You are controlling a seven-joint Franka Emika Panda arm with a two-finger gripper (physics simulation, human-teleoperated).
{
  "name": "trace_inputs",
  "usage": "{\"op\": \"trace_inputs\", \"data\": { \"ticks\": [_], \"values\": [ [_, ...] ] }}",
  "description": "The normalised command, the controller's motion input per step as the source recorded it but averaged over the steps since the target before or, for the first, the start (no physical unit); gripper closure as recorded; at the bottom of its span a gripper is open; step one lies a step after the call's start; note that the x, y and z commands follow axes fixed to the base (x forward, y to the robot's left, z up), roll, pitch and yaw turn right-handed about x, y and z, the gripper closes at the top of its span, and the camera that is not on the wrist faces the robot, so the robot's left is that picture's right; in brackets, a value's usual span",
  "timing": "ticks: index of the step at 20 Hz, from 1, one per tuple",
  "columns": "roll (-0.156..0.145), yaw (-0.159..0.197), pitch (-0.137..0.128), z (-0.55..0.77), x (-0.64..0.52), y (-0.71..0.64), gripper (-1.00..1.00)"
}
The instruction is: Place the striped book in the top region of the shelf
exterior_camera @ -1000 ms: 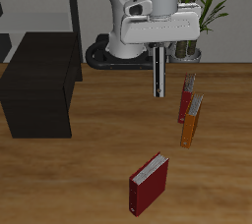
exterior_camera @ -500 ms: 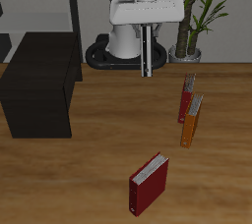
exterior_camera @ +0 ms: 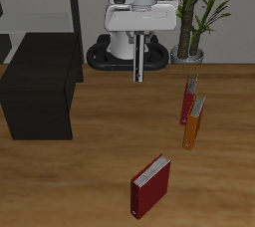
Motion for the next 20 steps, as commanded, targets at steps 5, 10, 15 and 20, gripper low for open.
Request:
{"op": "trace_inputs", "data": {
  "ticks": [5,10,15,20],
  "values": [
    [-0.133,0.081,0.027,-0.14,-0.18,-0.02,1.0],
    [-0.2,0.085,-0.039,0.08,-0.11,-0.05,1.0],
    [-0.15,0.094,-0.041,0.08,-0.01,-0.14,1.0],
    [-0.139,0.043,-0.004,-0.06,0.03,-0.11,1.0]
  ]
}}
